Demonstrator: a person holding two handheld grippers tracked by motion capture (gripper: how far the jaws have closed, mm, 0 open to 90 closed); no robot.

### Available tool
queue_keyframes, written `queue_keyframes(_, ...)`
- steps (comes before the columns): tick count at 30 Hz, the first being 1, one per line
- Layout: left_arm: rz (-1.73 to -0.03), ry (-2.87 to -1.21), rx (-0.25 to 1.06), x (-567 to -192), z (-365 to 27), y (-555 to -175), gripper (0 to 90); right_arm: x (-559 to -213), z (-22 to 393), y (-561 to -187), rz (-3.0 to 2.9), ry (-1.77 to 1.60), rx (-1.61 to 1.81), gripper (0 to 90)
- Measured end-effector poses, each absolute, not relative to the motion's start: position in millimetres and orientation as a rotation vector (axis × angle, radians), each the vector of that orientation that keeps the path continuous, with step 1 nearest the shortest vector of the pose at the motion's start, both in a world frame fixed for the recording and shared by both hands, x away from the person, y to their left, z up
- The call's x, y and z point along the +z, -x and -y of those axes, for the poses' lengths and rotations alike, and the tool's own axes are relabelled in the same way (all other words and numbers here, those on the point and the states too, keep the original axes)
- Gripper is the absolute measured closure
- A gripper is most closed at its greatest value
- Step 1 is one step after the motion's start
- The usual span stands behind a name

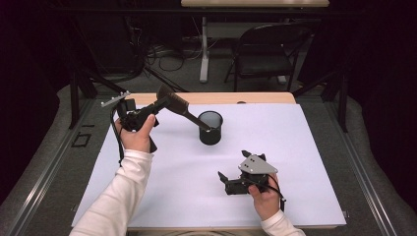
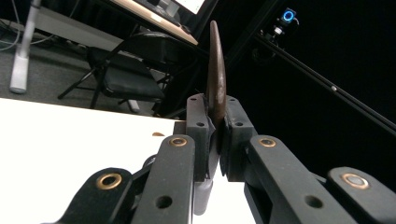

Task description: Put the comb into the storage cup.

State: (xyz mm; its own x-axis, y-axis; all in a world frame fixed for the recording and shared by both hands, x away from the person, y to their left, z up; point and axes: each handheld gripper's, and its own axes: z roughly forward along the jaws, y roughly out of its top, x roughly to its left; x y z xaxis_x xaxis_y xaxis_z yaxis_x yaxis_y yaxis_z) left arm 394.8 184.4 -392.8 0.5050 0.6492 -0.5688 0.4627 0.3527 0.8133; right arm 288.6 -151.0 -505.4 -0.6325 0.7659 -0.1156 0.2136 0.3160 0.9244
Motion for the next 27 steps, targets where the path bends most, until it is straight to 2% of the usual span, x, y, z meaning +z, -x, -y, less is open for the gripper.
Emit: queue_keyframes(27, -1.17, -1.265, 0.247, -382.0, -178.9, -414.9, 84.2, -507.6, 150.2, -289.1, -2.055, -0.853, 1.299, 0.0)
